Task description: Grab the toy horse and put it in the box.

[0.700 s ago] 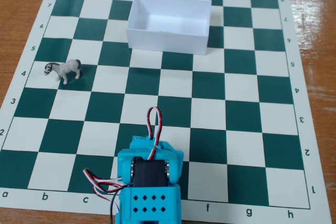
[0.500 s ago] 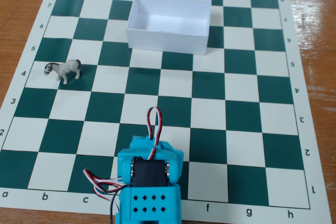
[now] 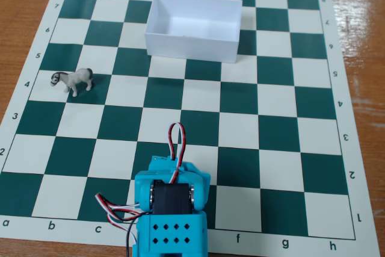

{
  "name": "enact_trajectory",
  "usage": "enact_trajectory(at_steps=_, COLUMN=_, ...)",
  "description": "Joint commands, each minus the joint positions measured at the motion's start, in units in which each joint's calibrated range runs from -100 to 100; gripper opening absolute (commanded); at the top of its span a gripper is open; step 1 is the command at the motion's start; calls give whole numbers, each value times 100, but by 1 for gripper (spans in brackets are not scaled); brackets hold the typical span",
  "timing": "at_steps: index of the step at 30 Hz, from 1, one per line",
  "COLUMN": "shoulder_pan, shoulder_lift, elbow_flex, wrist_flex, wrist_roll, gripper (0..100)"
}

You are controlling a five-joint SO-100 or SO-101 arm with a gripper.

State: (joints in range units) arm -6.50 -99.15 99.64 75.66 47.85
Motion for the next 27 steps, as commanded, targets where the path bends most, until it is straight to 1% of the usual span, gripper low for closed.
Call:
enact_trajectory(at_steps=1, shoulder_pan=-43, shoulder_lift=-41, elbow_flex=36, wrist_flex=17, wrist_roll=13, gripper=0)
enact_trajectory(at_steps=20, shoulder_pan=-43, shoulder_lift=-41, elbow_flex=36, wrist_flex=17, wrist_roll=13, gripper=0)
enact_trajectory(at_steps=24, shoulder_pan=-229, shoulder_lift=-41, elbow_flex=36, wrist_flex=9, wrist_roll=-31, gripper=0)
enact_trajectory(at_steps=27, shoulder_pan=-57, shoulder_lift=-41, elbow_flex=36, wrist_flex=-8, wrist_roll=-26, gripper=0)
